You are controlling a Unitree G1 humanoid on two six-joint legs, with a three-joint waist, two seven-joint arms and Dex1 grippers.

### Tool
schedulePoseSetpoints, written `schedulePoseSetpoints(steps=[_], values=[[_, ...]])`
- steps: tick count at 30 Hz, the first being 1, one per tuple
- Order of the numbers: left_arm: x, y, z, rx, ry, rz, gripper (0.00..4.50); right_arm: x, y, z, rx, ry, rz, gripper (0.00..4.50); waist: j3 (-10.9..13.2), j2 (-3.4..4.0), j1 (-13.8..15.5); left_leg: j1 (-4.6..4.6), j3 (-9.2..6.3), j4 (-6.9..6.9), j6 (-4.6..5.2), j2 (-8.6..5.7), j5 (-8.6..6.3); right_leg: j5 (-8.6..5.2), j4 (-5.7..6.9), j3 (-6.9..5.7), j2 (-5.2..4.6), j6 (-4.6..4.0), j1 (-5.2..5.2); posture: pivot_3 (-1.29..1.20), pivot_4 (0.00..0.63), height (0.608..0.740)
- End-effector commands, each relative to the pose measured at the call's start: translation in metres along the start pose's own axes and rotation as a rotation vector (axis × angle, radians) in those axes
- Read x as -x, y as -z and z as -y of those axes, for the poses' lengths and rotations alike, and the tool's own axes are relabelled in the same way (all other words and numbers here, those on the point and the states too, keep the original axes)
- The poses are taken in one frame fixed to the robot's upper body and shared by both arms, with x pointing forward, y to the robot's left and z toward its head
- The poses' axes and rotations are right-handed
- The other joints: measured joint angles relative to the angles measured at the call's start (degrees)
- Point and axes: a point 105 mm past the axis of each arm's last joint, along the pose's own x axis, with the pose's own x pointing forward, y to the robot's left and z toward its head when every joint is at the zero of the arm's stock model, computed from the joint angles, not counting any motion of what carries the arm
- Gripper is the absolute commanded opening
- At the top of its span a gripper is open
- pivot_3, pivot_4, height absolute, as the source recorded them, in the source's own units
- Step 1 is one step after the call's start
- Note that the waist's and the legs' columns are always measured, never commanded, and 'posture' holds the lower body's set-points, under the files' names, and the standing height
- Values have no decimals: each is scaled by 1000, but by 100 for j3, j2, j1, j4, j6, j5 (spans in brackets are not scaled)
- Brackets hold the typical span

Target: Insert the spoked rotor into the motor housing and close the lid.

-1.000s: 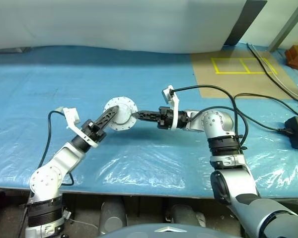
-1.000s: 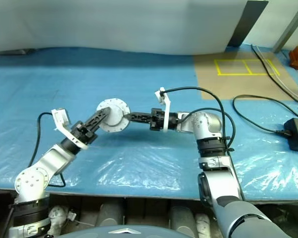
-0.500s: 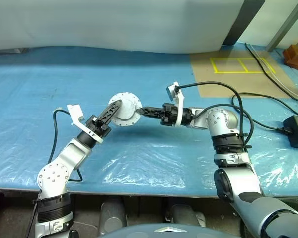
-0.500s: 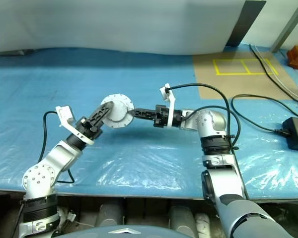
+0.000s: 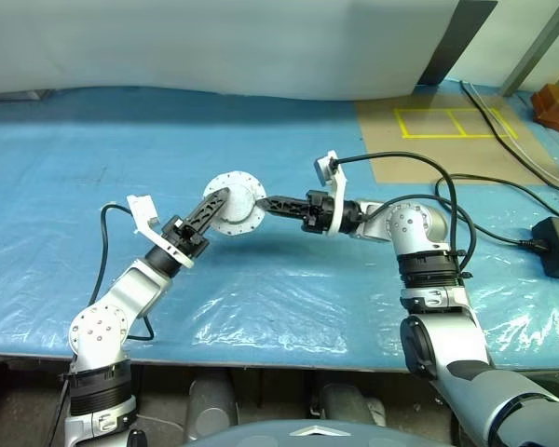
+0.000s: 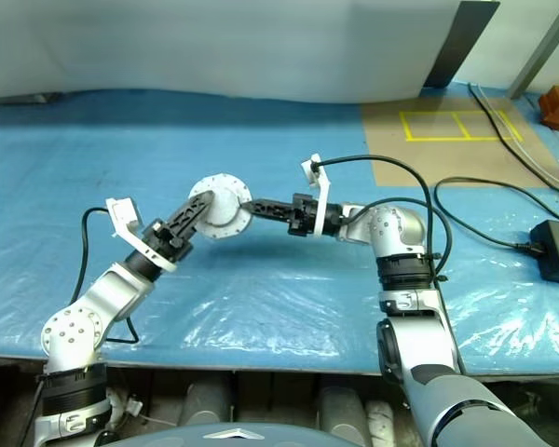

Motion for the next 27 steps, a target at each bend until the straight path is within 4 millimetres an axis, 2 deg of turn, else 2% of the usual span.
schedulePoseSetpoints(steps=[1, 12, 17, 21, 27], values=[[-15, 23, 32, 28, 162, -113, 2695, -14, -1, -10, 49, -35, -10, 1275, 0, 0, -4, 0, 0, 0, 0, 0, 0, 0, 0, 0, 0, 0, 0, 0, 150, 740], [-6, 28, 36, 31, 184, -155, 2695, -17, 0, -7, 47, -21, -14, 1275, 0, 0, 3, -1, -1, 3, 0, 0, 0, 0, 2, -1, 0, 0, 0, 0, 150, 740], [-6, 31, 36, 34, 169, -158, 2660, -17, 0, -6, 44, -16, -14, 1275, 0, 0, 3, -1, -1, 6, 0, 0, 0, 0, 3, -1, 0, 0, 1, 0, 150, 740], [-10, 26, 35, 50, 157, -137, 2660, -18, -1, -4, 34, -10, -13, 1275, 0, 0, 3, -1, -2, 8, 0, 0, 0, 0, 4, 0, 0, 0, 1, 0, 150, 740], [-7, 27, 46, 95, 199, -174, 2660, -30, -3, -4, 15, -15, -7, 1275, 0, 0, -10, -1, -3, 11, 0, 1, 0, 0, 7, 0, 1, 0, 1, 0, 150, 740]])
